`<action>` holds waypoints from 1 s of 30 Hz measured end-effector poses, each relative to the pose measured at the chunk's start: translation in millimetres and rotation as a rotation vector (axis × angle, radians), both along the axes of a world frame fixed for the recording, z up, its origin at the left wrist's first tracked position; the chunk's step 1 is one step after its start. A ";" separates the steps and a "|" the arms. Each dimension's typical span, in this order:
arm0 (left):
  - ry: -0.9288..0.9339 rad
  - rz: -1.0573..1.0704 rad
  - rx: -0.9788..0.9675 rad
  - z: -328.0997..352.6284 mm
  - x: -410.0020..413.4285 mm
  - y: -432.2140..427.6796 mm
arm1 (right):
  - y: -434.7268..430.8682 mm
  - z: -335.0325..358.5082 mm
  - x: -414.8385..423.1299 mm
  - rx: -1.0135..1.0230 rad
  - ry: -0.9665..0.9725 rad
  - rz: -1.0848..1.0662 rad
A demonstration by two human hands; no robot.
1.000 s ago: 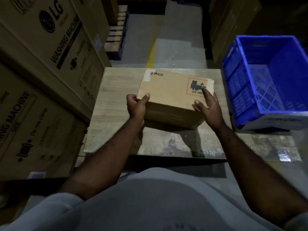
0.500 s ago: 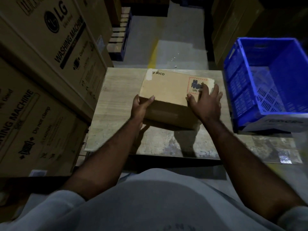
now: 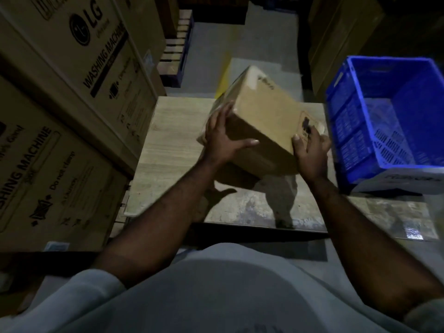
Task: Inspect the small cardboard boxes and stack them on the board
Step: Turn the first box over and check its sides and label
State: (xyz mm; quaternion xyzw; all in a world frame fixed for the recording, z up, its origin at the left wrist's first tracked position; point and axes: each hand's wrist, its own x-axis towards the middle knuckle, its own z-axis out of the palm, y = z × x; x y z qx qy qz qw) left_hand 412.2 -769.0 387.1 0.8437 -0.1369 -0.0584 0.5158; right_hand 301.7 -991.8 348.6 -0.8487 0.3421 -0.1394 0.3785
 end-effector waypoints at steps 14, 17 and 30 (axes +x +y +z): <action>-0.749 -0.534 0.606 -1.5 -78.9 -38.6 | 14.7 -41.0 -32.5 1.201 -0.375 -0.264; -0.727 -0.571 0.529 3.9 -80.7 -45.8 | -2.9 -33.4 -34.4 1.146 -0.381 -0.280; 0.556 -0.081 -0.053 27.5 23.8 -21.3 | -50.7 7.1 -20.3 0.977 -0.351 -0.059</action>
